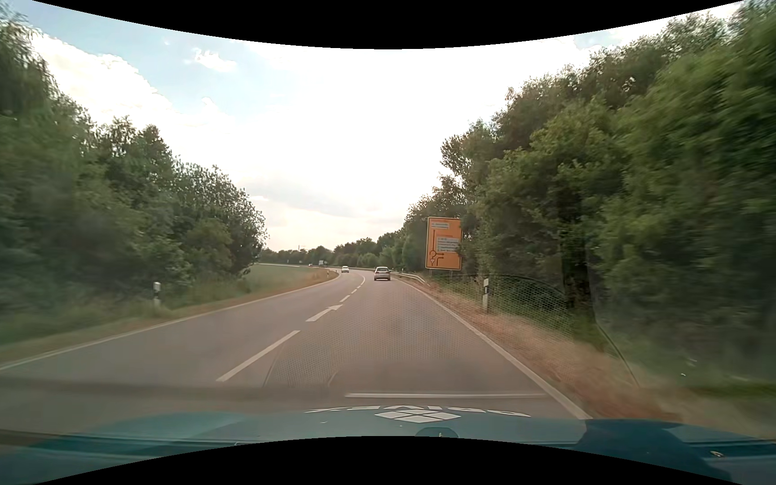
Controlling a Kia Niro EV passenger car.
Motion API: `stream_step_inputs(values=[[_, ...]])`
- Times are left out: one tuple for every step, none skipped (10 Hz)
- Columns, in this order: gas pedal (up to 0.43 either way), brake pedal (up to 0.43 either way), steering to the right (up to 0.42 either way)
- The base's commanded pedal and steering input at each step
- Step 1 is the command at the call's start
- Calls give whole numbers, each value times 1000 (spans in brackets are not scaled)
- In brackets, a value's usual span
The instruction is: Follow the waypoints while adhering to traffic rules and regulations
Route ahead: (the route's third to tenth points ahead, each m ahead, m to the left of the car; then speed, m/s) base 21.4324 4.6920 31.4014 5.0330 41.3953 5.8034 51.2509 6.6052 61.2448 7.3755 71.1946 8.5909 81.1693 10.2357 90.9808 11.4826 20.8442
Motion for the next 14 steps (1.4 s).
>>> stream_step_inputs(values=[[197,0,-10],[197,0,-10],[209,0,-10],[209,0,-10],[209,0,-10],[209,0,-11],[209,0,-11],[209,0,-10],[209,0,-11],[209,0,-11],[209,0,-10],[209,0,-10],[209,0,-11],[209,0,-10]])
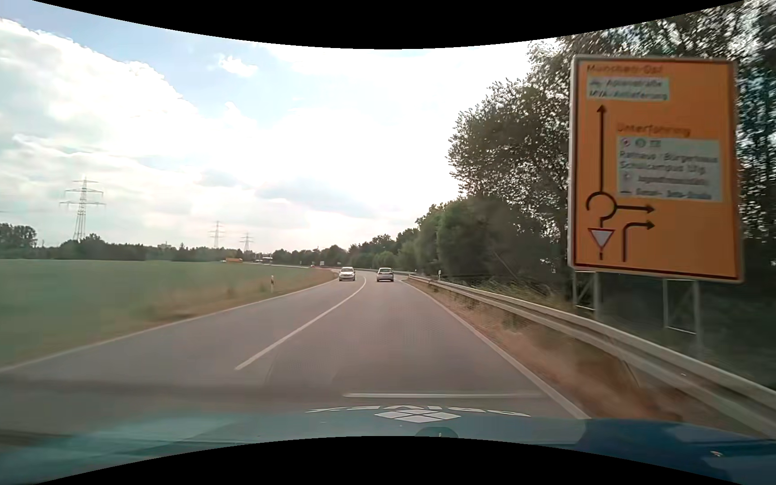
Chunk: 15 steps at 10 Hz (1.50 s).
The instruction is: Follow the waypoints while adhering to traffic rules and regulations
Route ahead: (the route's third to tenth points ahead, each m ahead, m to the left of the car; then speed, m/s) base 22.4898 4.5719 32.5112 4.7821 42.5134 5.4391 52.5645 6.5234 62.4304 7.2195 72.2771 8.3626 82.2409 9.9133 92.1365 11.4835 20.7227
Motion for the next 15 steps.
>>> stream_step_inputs(values=[[209,0,-10],[209,0,-10],[209,0,-10],[209,0,-10],[209,0,-10],[209,0,-10],[197,0,-9],[197,0,-9],[197,0,-9],[197,0,-9],[197,0,-9],[197,0,-9],[197,0,-9],[197,0,-9],[197,0,-8]])
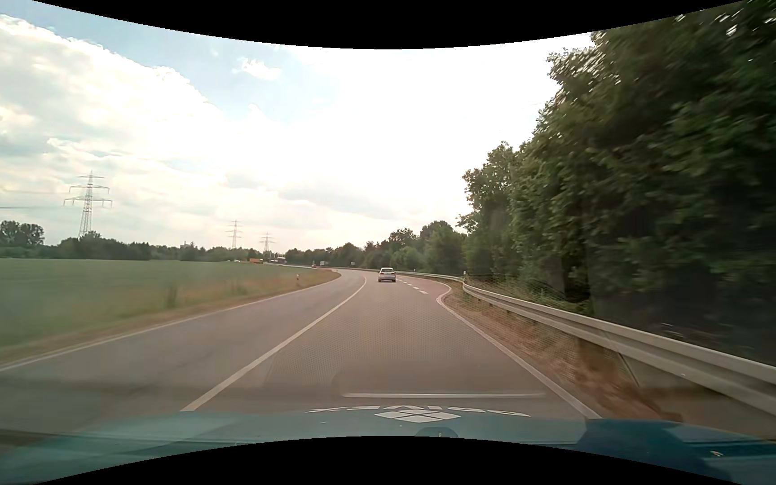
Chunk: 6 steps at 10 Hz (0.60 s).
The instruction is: Follow the waypoints while adhering to traffic rules and regulations
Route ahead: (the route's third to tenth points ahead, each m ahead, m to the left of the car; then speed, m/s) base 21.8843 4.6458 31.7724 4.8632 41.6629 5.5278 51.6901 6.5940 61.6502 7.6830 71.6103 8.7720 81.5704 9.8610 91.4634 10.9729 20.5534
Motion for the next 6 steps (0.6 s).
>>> stream_step_inputs(values=[[189,0,-8],[177,0,-8],[177,0,-8],[177,0,-8],[177,0,-8],[177,0,-8]])
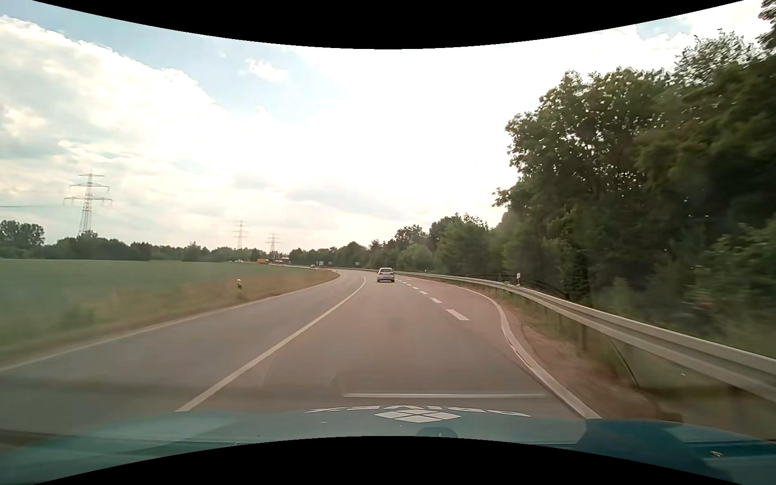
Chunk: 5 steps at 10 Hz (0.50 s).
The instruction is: Follow the waypoints while adhering to traffic rules and regulations
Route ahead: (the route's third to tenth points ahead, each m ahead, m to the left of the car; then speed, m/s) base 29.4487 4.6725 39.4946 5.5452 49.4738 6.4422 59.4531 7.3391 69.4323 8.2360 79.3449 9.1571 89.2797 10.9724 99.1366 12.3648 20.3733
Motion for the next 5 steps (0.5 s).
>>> stream_step_inputs(values=[[177,0,-8],[177,0,-8],[177,0,-8],[177,0,-8],[177,0,-8]])
